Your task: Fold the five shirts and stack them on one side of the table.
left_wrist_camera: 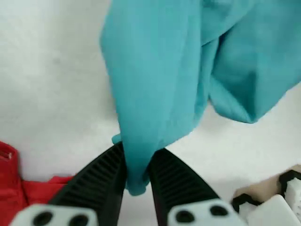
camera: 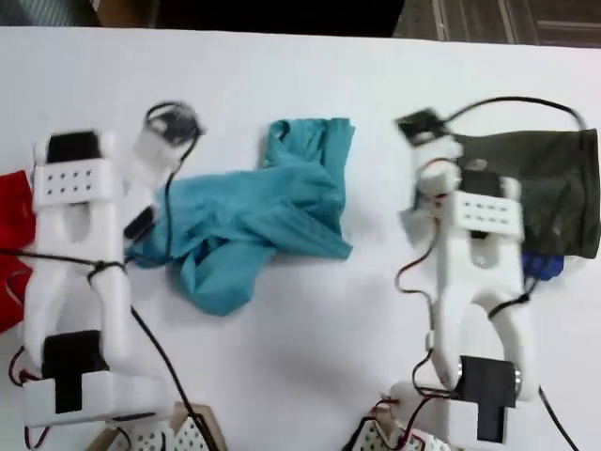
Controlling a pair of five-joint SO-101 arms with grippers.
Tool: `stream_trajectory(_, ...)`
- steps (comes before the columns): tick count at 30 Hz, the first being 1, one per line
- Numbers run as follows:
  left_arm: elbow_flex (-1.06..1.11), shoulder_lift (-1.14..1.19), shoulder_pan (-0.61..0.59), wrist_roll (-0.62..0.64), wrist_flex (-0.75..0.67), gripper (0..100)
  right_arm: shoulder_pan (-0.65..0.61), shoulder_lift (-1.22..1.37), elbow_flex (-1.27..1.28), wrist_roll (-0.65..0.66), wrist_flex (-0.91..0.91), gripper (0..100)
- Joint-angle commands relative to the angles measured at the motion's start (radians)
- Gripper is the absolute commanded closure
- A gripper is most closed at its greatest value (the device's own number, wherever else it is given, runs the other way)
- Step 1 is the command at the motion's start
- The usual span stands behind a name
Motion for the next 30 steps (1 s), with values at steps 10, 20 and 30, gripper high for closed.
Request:
stream_trajectory(10, 0.237, -0.028, -0.149, 0.127, -0.359, 97, -0.447, -0.048, 0.242, -0.034, -0.188, 87.1)
stream_trajectory(20, 0.236, -0.028, -0.144, 0.126, -0.37, 97, -0.42, -0.051, 0.284, -0.011, -0.357, 90.0)
stream_trajectory(30, 0.237, -0.028, -0.144, 0.126, -0.367, 97, -0.317, -0.045, 0.302, -0.012, -0.467, 90.0)
